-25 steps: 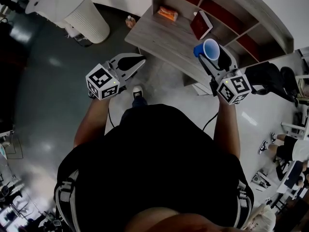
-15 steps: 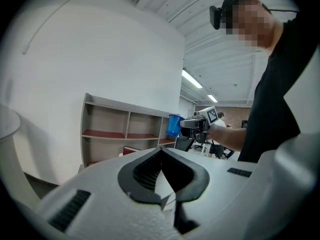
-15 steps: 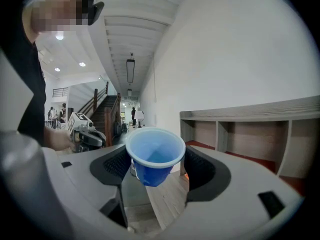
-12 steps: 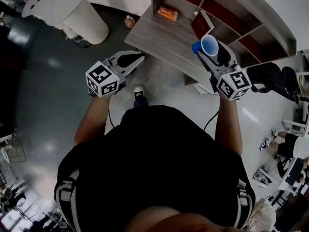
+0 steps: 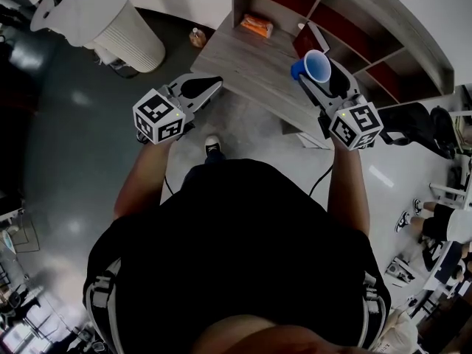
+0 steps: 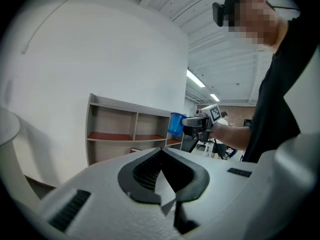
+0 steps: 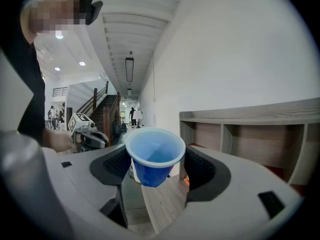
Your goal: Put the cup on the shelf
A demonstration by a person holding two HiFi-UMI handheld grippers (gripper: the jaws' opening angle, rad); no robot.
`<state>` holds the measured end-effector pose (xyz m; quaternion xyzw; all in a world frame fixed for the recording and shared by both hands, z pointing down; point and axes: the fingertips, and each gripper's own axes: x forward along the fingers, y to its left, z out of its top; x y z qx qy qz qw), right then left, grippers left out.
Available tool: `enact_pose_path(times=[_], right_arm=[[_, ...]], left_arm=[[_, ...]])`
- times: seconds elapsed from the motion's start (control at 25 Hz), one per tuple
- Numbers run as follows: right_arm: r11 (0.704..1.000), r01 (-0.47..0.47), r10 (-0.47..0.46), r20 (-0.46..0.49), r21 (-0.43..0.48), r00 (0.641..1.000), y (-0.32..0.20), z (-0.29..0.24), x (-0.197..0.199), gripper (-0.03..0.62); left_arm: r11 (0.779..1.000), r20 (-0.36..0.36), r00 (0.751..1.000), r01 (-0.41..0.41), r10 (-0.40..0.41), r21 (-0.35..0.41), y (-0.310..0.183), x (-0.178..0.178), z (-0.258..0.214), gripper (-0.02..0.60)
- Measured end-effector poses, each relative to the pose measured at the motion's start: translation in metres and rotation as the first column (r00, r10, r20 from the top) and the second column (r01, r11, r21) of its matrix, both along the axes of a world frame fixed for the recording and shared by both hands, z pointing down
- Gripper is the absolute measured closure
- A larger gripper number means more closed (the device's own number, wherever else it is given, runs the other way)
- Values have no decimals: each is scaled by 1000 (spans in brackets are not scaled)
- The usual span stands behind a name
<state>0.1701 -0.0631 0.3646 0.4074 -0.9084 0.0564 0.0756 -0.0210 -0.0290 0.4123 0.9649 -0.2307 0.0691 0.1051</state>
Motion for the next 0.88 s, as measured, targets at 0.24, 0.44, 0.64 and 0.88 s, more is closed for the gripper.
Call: enact_pose_path(times=[0.24,0.44,0.64,0.88], right_arm=[[1000,-4,4,2,2,1000,-23,-3,-7,263],[1000,-1,1,5,3,1000,-36,-6,-19,263],[1000,-9,9,-17,4,1000,-48,-8,-30,263],[1000,-12,12,-37,1,999,-61,-10,-51,263]], left_arm=[[1000,-6,1000,15,-15,10,-24,-10,-6,565],[1000,-7,1000,6,-6,19,-37,-16,-11,565],[999,-7,1000,4,-3,37,-47,-26,-14,565],[1000,-15,1000,-2,2,30,-64,-44,-14,565]])
